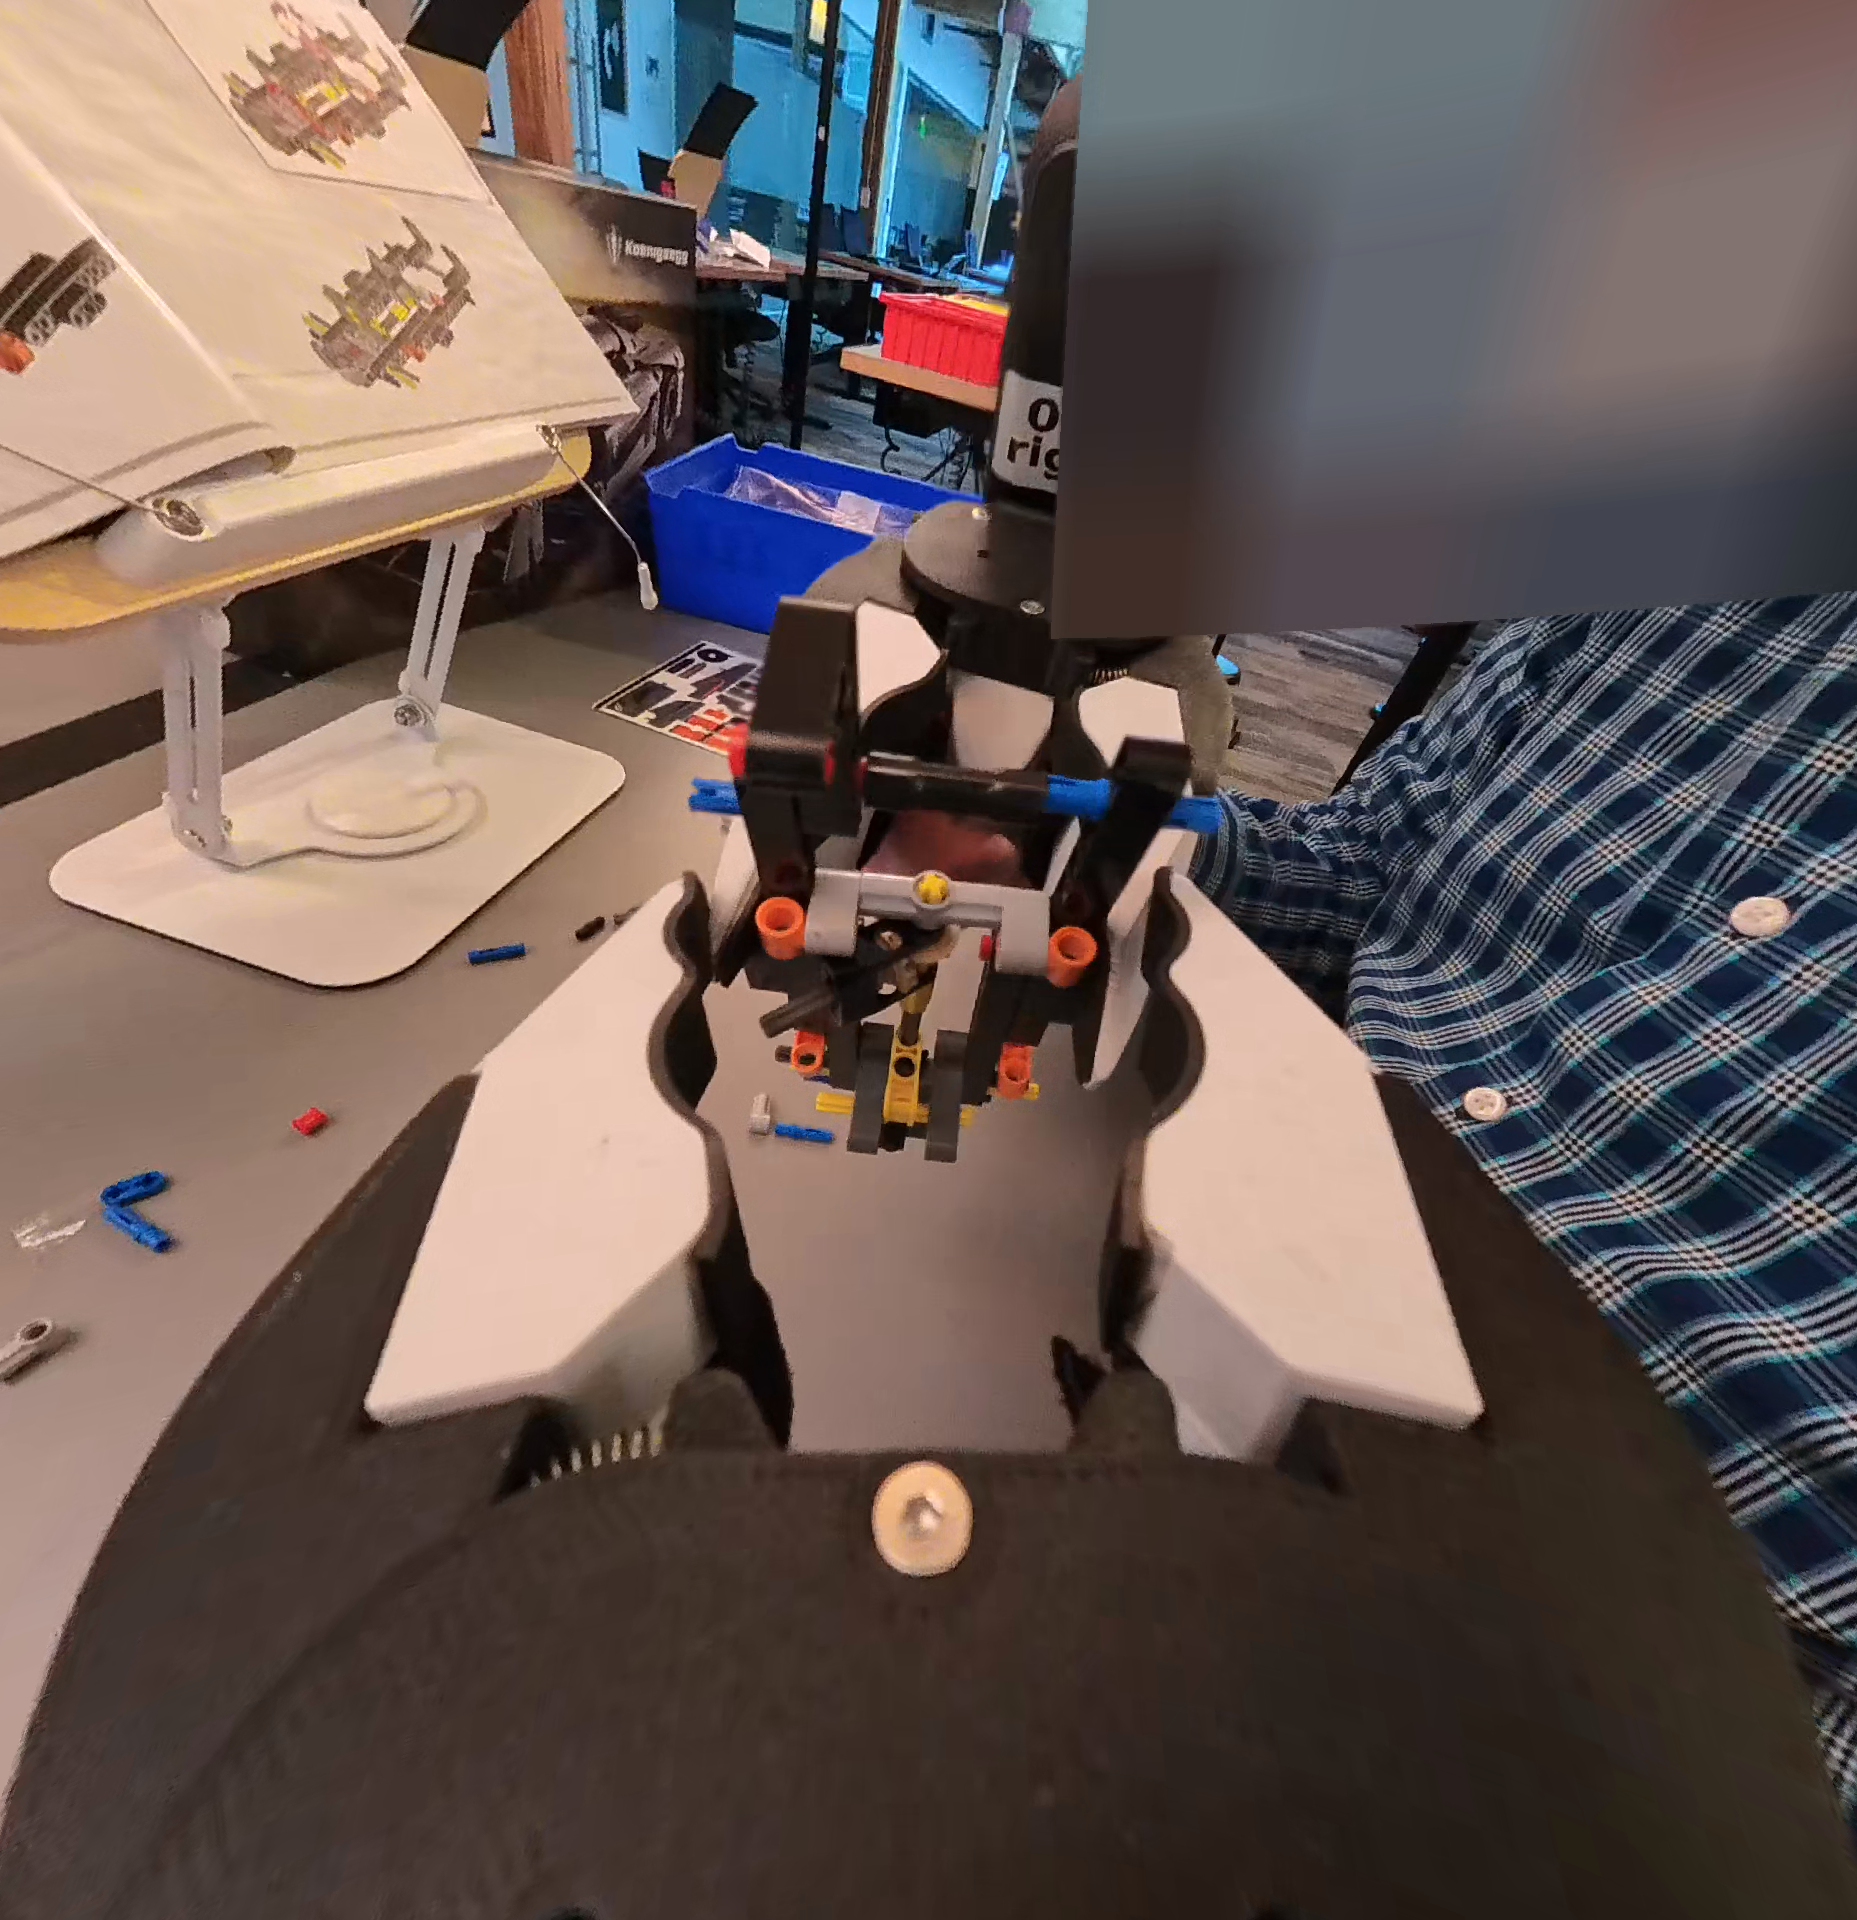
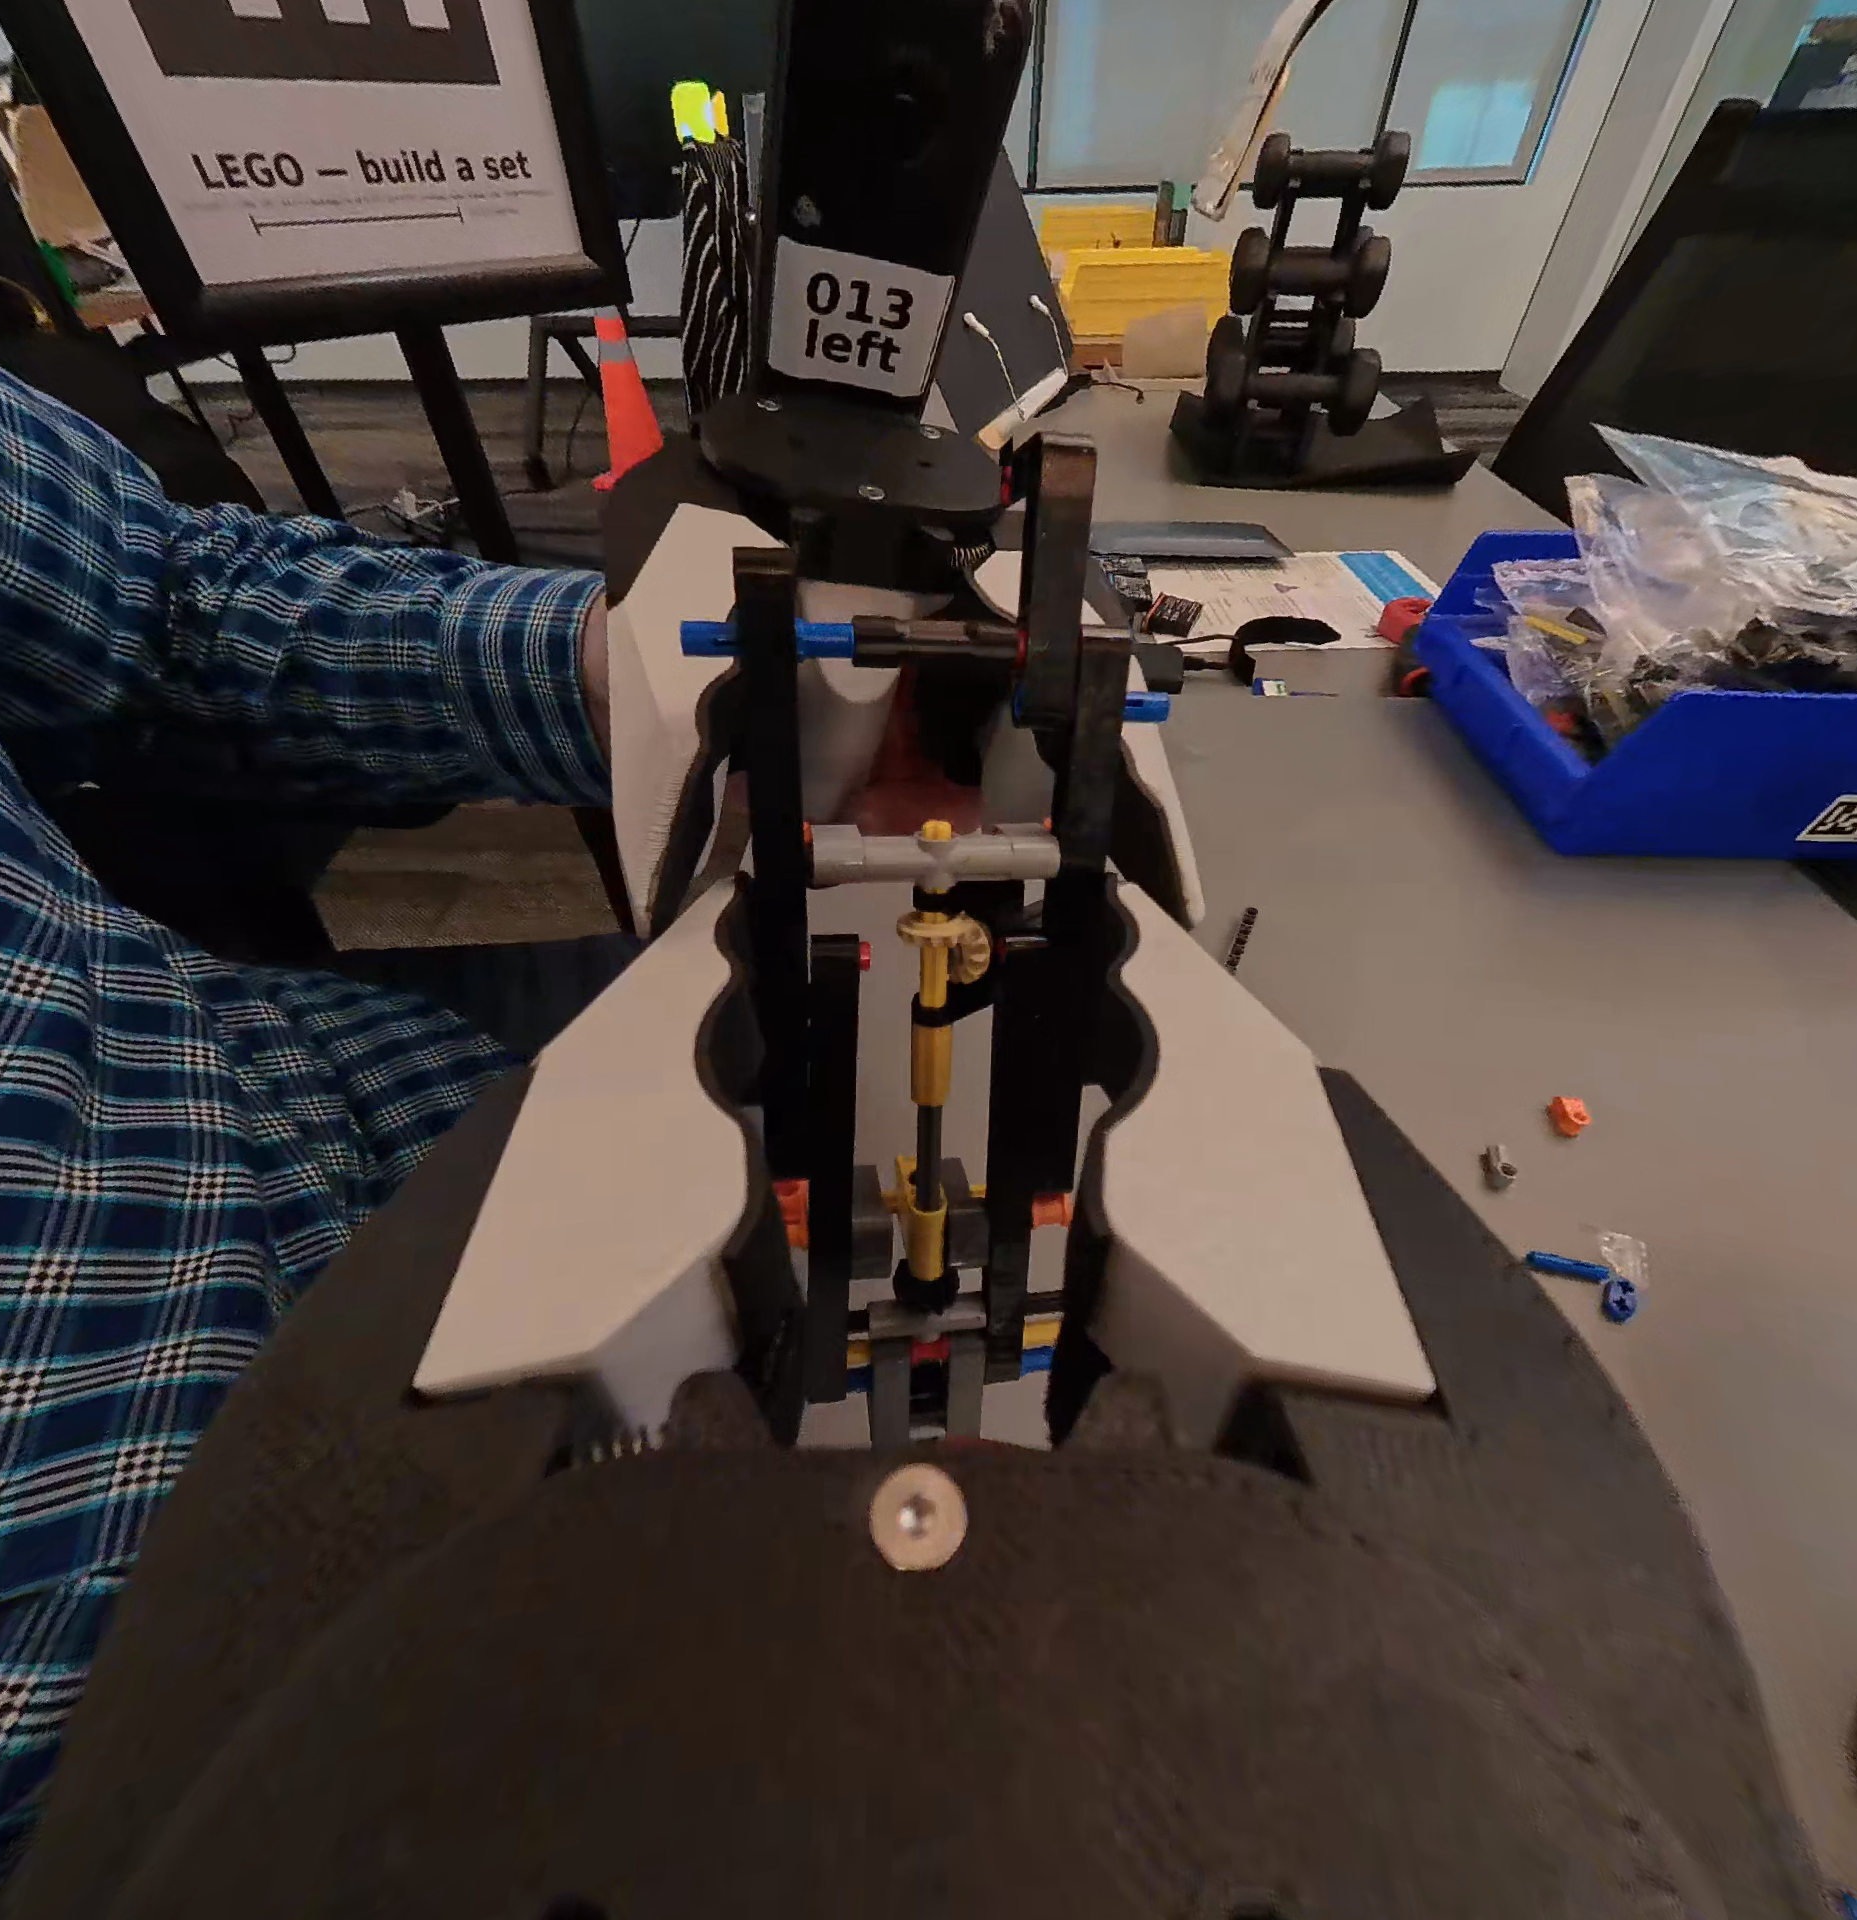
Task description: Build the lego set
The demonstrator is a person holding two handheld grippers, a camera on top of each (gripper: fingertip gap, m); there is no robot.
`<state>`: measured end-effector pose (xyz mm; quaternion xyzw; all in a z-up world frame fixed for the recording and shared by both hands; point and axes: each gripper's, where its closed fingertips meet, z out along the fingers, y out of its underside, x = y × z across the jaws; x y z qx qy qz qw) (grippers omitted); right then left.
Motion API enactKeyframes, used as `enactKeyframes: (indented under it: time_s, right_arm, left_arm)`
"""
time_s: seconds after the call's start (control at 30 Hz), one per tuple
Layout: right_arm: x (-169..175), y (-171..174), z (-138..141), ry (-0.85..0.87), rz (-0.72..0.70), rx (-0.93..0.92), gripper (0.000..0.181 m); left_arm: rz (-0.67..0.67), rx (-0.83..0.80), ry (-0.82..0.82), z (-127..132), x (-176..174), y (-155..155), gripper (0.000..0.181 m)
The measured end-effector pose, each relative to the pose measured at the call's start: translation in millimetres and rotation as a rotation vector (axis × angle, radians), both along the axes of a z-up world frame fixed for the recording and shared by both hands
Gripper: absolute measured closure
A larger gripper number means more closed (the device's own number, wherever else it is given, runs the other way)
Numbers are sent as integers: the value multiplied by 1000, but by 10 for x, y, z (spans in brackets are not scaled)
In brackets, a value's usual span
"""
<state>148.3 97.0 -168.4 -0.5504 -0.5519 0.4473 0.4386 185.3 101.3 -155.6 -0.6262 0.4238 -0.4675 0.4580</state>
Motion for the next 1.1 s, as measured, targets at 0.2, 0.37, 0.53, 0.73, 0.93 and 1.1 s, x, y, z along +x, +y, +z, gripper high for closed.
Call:
enactKeyframes:
  time_s: [0.2,0.37,0.53,0.73,0.93,1.1]
  right_arm:
    - [6,-14,15,-20,0,42,120]
    - [5,-25,18,-22,6,50,121]
    - [-23,16,27,-6,-7,32,120]
    - [-41,100,-75,-53,-39,76,119]
    - [-76,69,-104,-70,-15,50,119]
    - [-56,149,-67,-22,-40,-23,119]
  left_arm:
    - [-1,40,-22,25,6,-17,101]
    - [-4,54,-19,28,2,-22,102]
    - [4,19,-16,27,-26,28,100]
    - [33,39,-29,55,-154,53,109]
    - [29,22,-33,36,-141,50,119]
    - [57,-17,-45,34,-290,119,112]
